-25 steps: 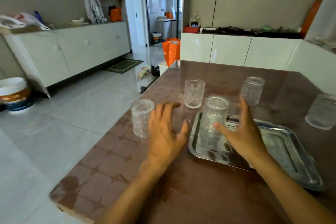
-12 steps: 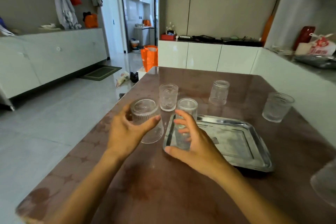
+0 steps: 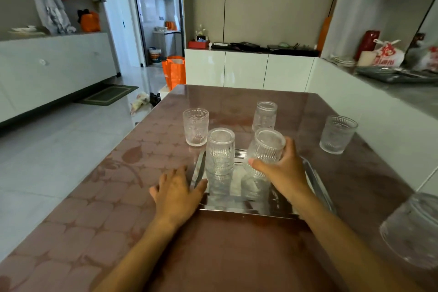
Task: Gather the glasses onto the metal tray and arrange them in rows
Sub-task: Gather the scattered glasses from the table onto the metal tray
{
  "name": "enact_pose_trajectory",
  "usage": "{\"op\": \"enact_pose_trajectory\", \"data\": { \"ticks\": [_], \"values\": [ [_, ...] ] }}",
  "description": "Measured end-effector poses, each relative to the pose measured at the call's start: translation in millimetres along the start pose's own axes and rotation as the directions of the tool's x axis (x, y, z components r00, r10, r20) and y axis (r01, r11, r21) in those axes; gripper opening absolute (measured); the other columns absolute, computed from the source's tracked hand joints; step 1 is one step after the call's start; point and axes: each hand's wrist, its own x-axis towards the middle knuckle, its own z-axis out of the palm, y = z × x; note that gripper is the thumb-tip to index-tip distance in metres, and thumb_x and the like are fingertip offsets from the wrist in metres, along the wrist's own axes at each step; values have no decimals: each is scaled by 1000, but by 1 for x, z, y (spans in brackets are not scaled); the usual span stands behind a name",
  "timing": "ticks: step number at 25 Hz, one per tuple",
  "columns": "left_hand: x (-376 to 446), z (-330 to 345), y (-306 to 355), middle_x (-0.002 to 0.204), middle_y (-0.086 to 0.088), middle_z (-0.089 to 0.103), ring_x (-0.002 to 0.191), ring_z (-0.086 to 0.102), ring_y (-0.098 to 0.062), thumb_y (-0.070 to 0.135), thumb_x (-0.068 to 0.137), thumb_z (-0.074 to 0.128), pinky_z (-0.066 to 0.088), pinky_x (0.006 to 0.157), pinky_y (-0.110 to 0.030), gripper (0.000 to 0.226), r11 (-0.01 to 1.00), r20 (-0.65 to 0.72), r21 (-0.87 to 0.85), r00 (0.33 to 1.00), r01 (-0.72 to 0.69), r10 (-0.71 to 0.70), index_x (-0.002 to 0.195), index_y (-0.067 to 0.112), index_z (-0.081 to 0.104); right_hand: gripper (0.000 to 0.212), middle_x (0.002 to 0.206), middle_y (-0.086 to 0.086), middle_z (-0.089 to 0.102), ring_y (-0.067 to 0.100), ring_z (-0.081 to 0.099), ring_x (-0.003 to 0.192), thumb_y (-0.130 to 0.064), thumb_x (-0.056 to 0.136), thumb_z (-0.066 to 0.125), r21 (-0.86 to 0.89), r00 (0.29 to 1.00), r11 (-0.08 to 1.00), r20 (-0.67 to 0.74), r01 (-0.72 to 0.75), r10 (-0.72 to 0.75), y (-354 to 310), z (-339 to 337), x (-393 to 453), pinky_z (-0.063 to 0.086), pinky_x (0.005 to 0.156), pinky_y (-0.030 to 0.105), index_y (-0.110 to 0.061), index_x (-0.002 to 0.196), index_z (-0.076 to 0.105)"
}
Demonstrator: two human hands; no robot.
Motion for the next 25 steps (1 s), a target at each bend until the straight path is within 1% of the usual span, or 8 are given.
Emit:
{"op": "enact_pose_trajectory", "data": {
  "ticks": [3,8,13,17,19,21,23,25],
  "values": [
    [3,11,-7,109,0,56,117,49,-27,56,85,56,28,90,-45,45,991,-14,96,995,-92,94,117,25,61,74,109,-11,65,14,65,97,-35,61,90,-69,999,998,42,-13,16,17,12,15,50,73,25,-32,120,45],
    [7,13,-11,98,7,41,115,47,-25,57,84,56,22,84,-41,46,983,-4,144,993,-117,119,118,26,61,80,116,-12,61,11,60,102,-43,58,87,-116,997,992,61,55,-48,19,32,25,50,85,30,-35,125,44],
    [5,11,-7,105,3,50,116,46,-25,55,87,53,22,84,-40,45,980,3,168,994,-111,112,120,25,60,85,127,-5,62,19,62,112,-41,63,88,-139,994,990,105,32,-17,22,30,17,51,90,34,-27,134,43],
    [-4,6,-1,117,-5,60,116,51,-29,52,92,48,31,92,-46,43,977,-26,158,989,-141,147,119,21,61,94,150,-3,44,23,45,135,-37,75,83,-118,988,991,132,-61,77,13,-1,-14,43,106,40,-28,151,29],
    [-10,4,0,120,-8,62,114,55,-32,50,93,46,33,91,-48,45,950,-80,164,957,-265,280,122,20,62,74,141,-14,46,15,46,133,-32,81,77,-98,1000,995,24,21,-19,17,-30,-51,44,107,38,-37,143,37],
    [-17,8,2,121,-9,64,110,60,-34,48,91,43,37,87,-48,48,849,-59,204,859,-488,508,122,18,65,62,136,-25,48,-1,45,128,-29,83,71,-156,958,975,-214,161,-192,24,-66,-94,42,106,25,-41,137,42],
    [-20,15,3,116,-12,68,102,65,-35,42,92,41,46,82,-48,45,706,-9,194,718,-682,696,112,14,71,69,147,-16,44,2,37,137,-27,82,68,-298,823,931,-460,209,-332,32,-102,-124,34,112,25,-33,144,37],
    [-18,17,4,101,-11,70,87,68,-34,34,93,41,54,76,-43,41,654,10,95,658,-751,753,95,10,74,83,159,1,29,18,26,147,-24,80,72,-406,701,901,-599,151,-387,39,-132,-133,25,117,39,-26,150,29]
  ]
}}
